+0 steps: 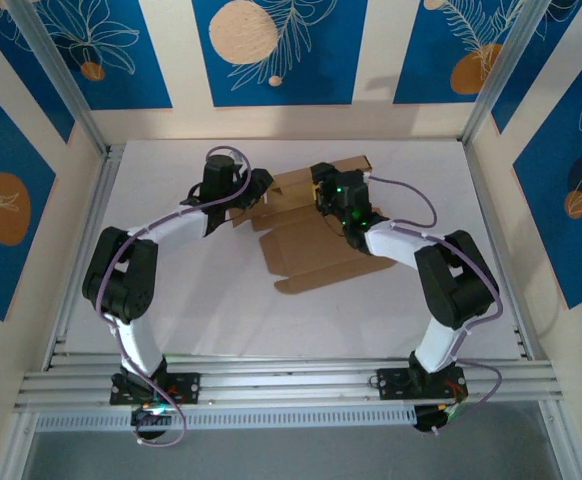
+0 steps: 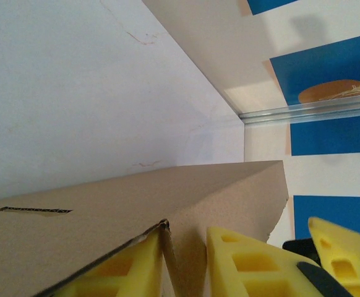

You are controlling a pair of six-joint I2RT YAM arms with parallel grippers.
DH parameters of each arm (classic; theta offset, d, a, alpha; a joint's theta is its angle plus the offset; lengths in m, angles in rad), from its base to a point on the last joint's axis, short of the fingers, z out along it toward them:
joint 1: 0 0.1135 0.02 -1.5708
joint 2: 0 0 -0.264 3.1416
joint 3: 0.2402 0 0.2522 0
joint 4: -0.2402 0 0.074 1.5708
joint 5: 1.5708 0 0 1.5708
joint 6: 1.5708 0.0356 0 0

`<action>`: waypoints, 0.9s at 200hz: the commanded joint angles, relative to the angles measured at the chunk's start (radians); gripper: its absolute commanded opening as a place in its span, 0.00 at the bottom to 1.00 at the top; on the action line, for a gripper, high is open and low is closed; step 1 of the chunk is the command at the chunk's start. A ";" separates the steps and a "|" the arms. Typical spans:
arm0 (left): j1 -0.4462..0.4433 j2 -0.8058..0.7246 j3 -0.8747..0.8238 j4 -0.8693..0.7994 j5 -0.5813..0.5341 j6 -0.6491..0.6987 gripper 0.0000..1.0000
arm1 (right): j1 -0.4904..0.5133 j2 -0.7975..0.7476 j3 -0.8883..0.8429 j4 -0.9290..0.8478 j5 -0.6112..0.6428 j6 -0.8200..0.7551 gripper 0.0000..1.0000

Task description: Fold the paper box

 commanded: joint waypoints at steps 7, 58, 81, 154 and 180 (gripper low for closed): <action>-0.009 -0.022 0.018 -0.010 0.002 0.019 0.24 | -0.063 -0.006 0.052 -0.042 -0.109 -0.093 0.61; -0.014 -0.025 0.023 -0.020 0.001 0.021 0.23 | -0.081 0.040 0.119 -0.055 -0.135 -0.138 0.63; -0.015 -0.024 0.026 -0.030 0.000 0.029 0.22 | -0.087 0.079 0.153 -0.040 -0.156 -0.139 0.58; -0.015 -0.017 0.035 -0.049 0.008 0.033 0.21 | -0.090 0.133 0.154 -0.004 -0.144 -0.114 0.37; -0.015 -0.022 0.038 -0.064 0.008 0.046 0.21 | -0.089 0.148 0.139 0.060 -0.135 -0.080 0.18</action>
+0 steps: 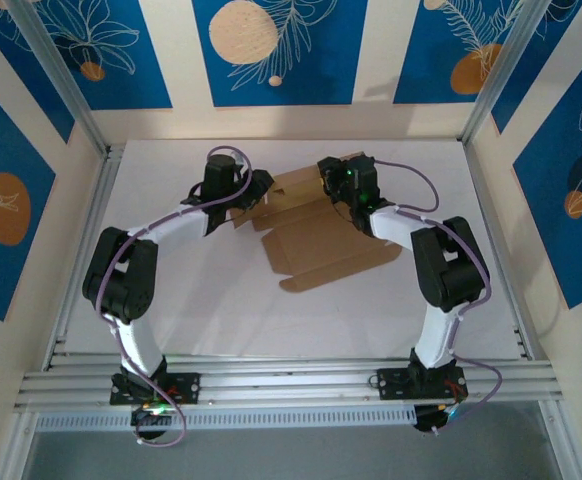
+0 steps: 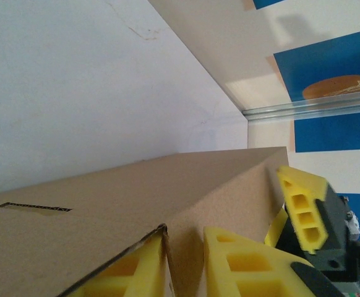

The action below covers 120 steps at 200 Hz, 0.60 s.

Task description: Fold the paper box

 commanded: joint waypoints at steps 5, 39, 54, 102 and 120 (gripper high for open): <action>-0.011 -0.024 0.032 -0.041 0.007 0.039 0.21 | -0.001 0.019 0.003 0.085 0.009 0.028 0.16; -0.005 -0.031 0.073 -0.093 0.002 0.077 0.28 | 0.033 -0.037 -0.068 0.080 0.119 0.068 0.12; 0.000 -0.036 0.106 -0.131 0.004 0.107 0.39 | 0.056 -0.072 -0.100 0.048 0.192 0.119 0.12; 0.008 -0.155 0.092 -0.308 -0.033 0.232 0.58 | 0.111 -0.204 -0.147 -0.123 0.366 0.157 0.13; 0.006 -0.250 -0.018 -0.312 -0.089 0.244 0.60 | 0.110 -0.240 -0.171 -0.166 0.398 0.212 0.13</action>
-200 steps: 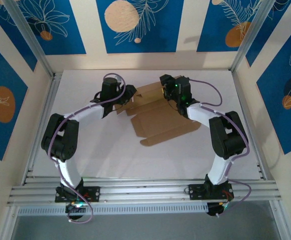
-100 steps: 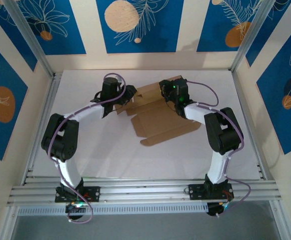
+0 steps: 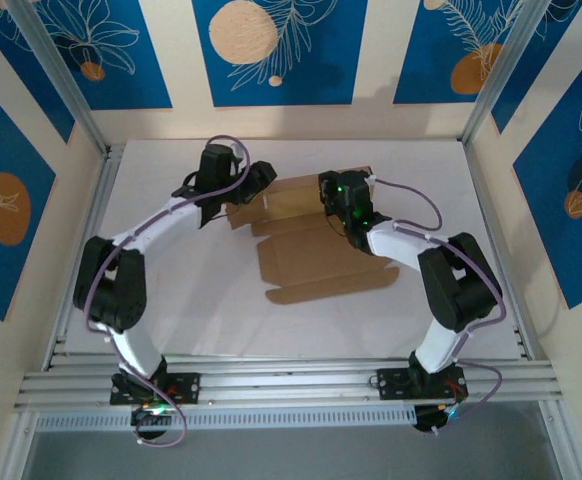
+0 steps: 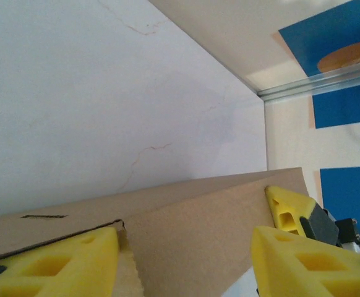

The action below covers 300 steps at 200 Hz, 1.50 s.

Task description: Fold the paper box

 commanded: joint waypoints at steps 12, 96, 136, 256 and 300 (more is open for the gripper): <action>0.003 -0.212 -0.171 -0.032 -0.118 0.074 0.60 | -0.003 -0.087 -0.039 -0.134 0.129 0.097 0.12; -0.061 -0.345 -0.490 0.114 -0.172 0.118 0.59 | -0.003 -0.201 0.047 -0.331 0.130 0.161 0.09; -0.107 -0.209 -0.497 0.182 -0.150 0.072 0.61 | 0.012 -0.246 0.032 -0.346 0.141 0.151 0.08; -0.126 0.001 -0.319 0.197 -0.154 0.105 0.62 | 0.061 -0.253 -0.005 -0.280 0.117 0.157 0.07; -0.127 0.003 -0.289 0.200 -0.140 0.155 0.60 | 0.065 -0.237 -0.016 -0.251 0.099 0.146 0.05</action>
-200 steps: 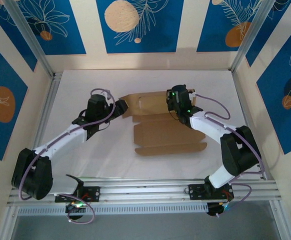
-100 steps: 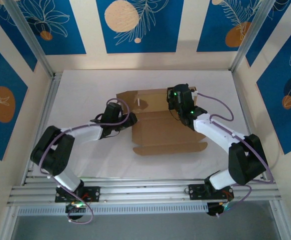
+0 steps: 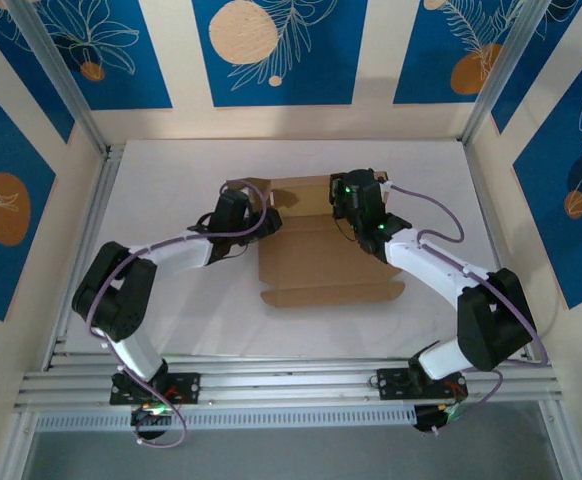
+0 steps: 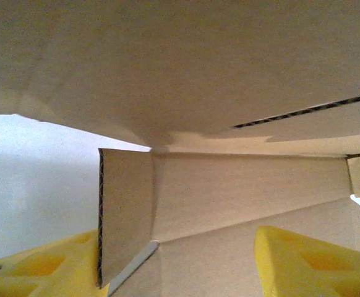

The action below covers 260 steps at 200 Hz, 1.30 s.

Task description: Fold the paper box

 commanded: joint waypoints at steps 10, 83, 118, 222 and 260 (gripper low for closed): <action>-0.011 0.009 0.030 0.030 0.020 0.057 0.60 | 0.011 0.013 -0.020 0.049 -0.015 0.005 0.05; -0.044 0.060 0.068 0.060 0.077 0.096 0.59 | 0.037 0.060 -0.047 0.089 -0.046 0.024 0.05; -0.051 0.097 0.060 0.063 0.083 0.099 0.58 | 0.041 0.070 -0.076 0.107 -0.032 0.022 0.05; -0.041 -0.048 -0.097 0.056 0.136 0.159 0.64 | -0.037 0.106 -0.266 0.359 -0.131 -0.145 0.00; -0.040 -0.164 -0.117 -0.023 0.178 0.215 0.64 | -0.044 0.115 -0.294 0.408 -0.166 -0.185 0.00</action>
